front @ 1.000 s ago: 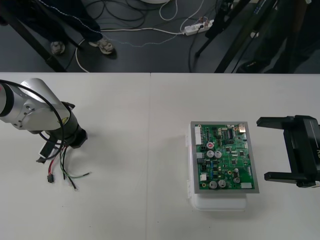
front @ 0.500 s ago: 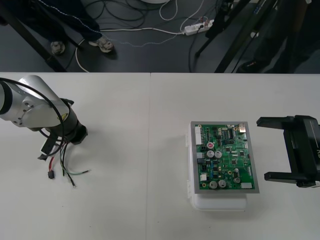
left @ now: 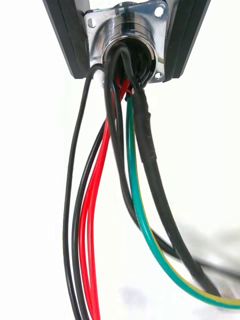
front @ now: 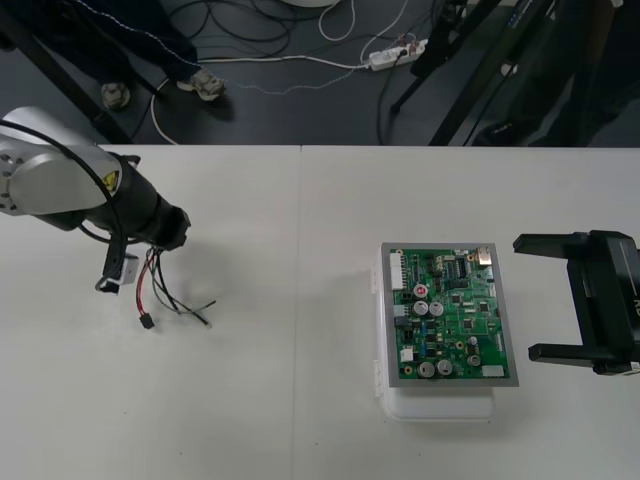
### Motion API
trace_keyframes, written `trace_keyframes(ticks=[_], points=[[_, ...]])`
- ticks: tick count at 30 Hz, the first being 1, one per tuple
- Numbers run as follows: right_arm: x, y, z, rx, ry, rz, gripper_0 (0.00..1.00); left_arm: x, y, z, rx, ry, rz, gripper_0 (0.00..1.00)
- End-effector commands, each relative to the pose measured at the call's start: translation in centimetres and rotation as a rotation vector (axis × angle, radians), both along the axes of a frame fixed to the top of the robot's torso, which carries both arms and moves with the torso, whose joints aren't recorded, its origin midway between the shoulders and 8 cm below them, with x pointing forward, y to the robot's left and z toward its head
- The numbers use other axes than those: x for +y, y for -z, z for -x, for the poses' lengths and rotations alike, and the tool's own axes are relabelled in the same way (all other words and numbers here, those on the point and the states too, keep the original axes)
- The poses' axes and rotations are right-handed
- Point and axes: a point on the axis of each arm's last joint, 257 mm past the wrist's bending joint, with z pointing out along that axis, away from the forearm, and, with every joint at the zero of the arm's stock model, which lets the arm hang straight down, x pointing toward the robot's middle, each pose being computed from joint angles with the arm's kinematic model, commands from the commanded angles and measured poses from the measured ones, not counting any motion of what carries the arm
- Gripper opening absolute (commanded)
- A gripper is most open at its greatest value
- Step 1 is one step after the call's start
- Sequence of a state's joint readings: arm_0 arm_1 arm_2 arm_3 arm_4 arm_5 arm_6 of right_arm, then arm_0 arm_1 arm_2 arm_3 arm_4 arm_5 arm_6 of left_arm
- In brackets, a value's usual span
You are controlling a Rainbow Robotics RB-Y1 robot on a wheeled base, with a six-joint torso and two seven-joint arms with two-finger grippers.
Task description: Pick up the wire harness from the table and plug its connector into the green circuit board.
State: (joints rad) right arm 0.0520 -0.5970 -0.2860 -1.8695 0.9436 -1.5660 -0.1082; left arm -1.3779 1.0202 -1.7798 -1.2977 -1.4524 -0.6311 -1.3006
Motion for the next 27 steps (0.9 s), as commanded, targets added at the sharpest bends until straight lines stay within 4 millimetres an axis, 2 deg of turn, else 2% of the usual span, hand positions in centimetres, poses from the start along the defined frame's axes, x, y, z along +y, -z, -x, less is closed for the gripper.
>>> trace_keyframes(ticks=[1,8,18,27], points=[[0.2,-1.2,0.0,-0.052,-0.008,-0.026,1.00,1.0,-4.1,1.0,0.042,-0.086,0.066,0.00],[0.2,-1.2,0.0,-0.047,-0.005,-0.029,1.00,-0.7,-9.1,1.4,0.087,-0.175,0.222,0.00],[0.3,-1.2,0.0,-0.046,-0.008,-0.032,1.00,-3.9,-13.3,3.7,0.256,-0.342,0.547,0.00],[0.2,-1.2,0.0,-0.040,-0.006,-0.033,1.00,-5.4,-17.5,5.7,0.363,-0.375,0.673,0.00]])
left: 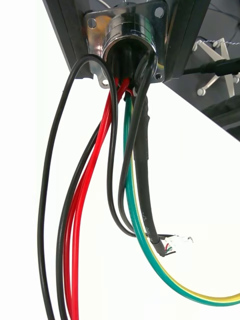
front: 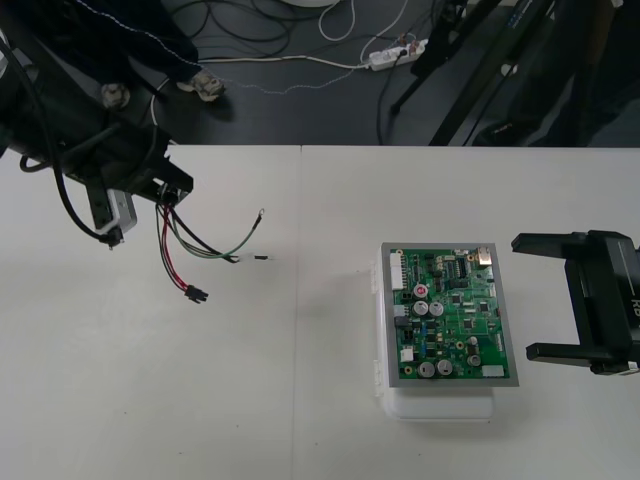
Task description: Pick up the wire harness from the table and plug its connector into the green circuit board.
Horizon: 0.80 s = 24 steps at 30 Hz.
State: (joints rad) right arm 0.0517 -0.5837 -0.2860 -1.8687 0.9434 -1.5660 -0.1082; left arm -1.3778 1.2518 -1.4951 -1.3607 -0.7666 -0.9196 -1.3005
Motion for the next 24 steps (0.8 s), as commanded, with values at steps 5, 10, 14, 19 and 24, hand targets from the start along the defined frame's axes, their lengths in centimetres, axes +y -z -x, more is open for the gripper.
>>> trace_keyframes(ticks=[5,10,14,19,24], points=[[0.0,-1.1,0.0,-0.032,-0.006,-0.018,1.00,0.4,-6.0,2.9,0.176,-0.083,0.101,0.00],[0.0,-1.1,0.0,-0.027,-0.007,-0.018,1.00,-0.6,-8.3,4.5,0.283,-0.118,0.152,0.00],[0.1,-1.2,0.1,-0.022,-0.010,-0.022,1.00,-1.3,-10.5,6.1,0.384,-0.149,0.193,0.00],[0.0,-1.7,0.2,-0.015,-0.017,-0.036,1.00,-2.0,-13.1,7.7,0.490,-0.182,0.230,0.00],[-0.1,-2.0,0.4,-0.004,-0.026,-0.042,1.00,-2.2,-15.5,8.8,0.563,-0.218,0.252,0.00]])
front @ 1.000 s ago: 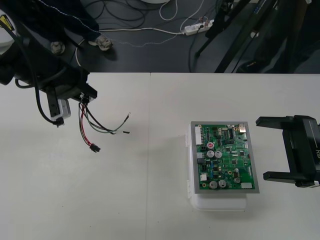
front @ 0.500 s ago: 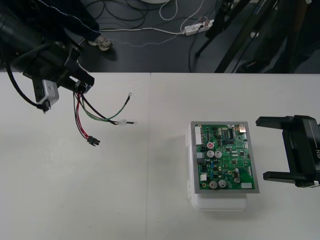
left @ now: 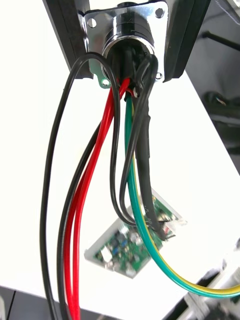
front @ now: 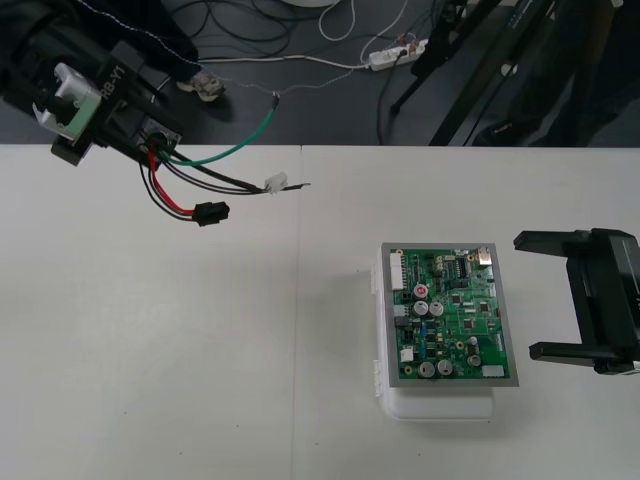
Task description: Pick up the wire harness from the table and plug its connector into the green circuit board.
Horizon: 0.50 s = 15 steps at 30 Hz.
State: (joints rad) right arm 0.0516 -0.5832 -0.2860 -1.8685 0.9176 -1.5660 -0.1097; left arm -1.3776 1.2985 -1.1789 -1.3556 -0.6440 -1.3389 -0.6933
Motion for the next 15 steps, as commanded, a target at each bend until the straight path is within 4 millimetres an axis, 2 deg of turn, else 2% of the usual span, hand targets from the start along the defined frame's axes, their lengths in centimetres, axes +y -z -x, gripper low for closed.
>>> trace_keyframes(ticks=[1,9,15], points=[[-0.2,-1.5,0.2,-0.002,-0.017,-0.017,1.00,1.6,-3.9,2.7,0.102,-0.015,0.029,0.00],[0.2,-2.3,1.1,-0.008,-0.046,-0.007,1.00,1.0,-7.1,3.8,0.229,-0.065,0.073,0.00],[0.3,-2.8,1.7,-0.010,-0.068,0.018,1.00,0.0,-9.3,3.0,0.276,-0.128,0.134,0.00]])
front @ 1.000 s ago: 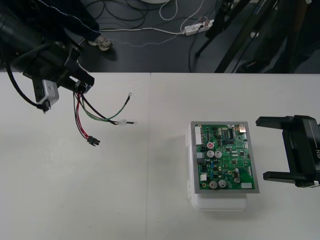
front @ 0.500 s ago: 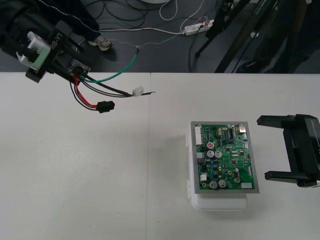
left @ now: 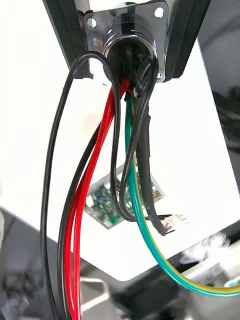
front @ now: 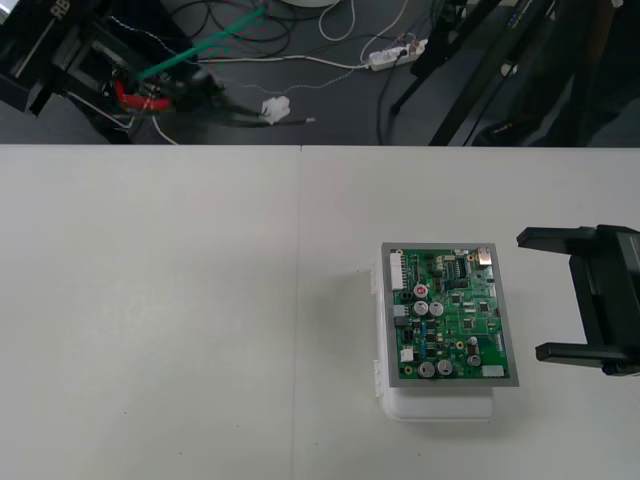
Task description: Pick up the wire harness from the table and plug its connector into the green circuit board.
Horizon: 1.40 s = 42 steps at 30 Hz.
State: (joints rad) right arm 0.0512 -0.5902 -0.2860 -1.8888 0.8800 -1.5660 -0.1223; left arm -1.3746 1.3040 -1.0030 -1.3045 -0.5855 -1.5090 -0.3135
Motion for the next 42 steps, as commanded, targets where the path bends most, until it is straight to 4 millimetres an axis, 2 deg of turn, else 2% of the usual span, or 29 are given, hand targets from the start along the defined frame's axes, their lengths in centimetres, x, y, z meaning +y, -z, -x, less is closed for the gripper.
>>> trace_keyframes(ticks=[1,8,23,34,42], points=[[0.1,-1.7,1.1,-0.004,-0.047,0.044,1.00,0.1,-3.1,0.4,0.005,-0.004,0.066,0.00],[-0.1,-2.3,1.2,0.003,-0.059,0.047,1.00,-0.8,-4.3,0.3,0.062,-0.050,0.147,0.00],[-0.4,-3.3,1.1,0.007,-0.080,0.090,1.00,-2.5,-3.0,3.1,0.235,-0.104,0.245,0.00],[-0.5,-3.6,0.9,0.022,-0.075,0.092,1.00,-4.1,0.4,5.1,0.298,-0.108,0.251,0.00],[-0.1,-2.7,0.5,0.052,-0.057,0.091,1.00,-6.1,3.7,6.5,0.400,-0.089,0.269,0.00]])
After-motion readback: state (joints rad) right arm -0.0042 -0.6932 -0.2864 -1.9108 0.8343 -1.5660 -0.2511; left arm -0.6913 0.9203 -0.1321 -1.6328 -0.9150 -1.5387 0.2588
